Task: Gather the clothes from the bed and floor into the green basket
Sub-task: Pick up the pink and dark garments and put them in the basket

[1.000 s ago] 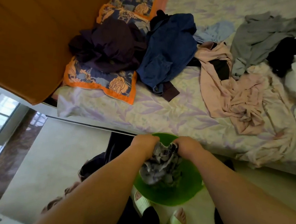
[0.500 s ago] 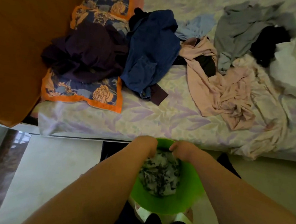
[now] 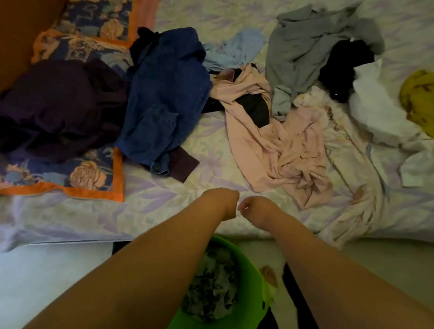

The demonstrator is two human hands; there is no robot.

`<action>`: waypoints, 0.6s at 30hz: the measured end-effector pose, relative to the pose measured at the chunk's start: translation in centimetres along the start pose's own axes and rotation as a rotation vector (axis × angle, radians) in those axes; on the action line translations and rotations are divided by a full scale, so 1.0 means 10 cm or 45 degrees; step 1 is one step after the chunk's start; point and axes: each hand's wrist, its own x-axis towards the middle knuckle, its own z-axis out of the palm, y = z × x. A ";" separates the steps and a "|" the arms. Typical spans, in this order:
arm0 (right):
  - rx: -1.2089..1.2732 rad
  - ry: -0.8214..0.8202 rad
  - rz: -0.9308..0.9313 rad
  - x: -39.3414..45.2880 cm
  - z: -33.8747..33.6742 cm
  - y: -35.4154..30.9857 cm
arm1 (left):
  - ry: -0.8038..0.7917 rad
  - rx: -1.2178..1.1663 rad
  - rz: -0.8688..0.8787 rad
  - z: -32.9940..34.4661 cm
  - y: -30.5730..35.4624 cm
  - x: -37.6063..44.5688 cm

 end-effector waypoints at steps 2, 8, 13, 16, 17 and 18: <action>-0.003 0.020 0.015 0.14 -0.21 0.19 | 0.001 -0.087 -0.026 -0.08 0.17 0.22; 0.015 0.166 0.069 0.82 -0.88 0.83 | 0.019 -0.406 -0.117 -0.37 0.61 1.12; 0.107 0.247 0.115 1.59 -1.28 0.94 | -0.047 -0.500 -0.126 -0.67 0.66 1.81; 0.071 0.290 -0.001 2.10 -1.43 0.92 | 0.066 -0.496 -0.137 -0.78 0.57 2.27; 0.054 0.299 -0.050 2.24 -1.47 0.92 | 0.107 -0.497 -0.138 -0.82 0.53 2.37; 0.057 0.308 -0.095 2.38 -1.51 0.90 | 0.130 -0.510 -0.131 -0.83 0.49 2.46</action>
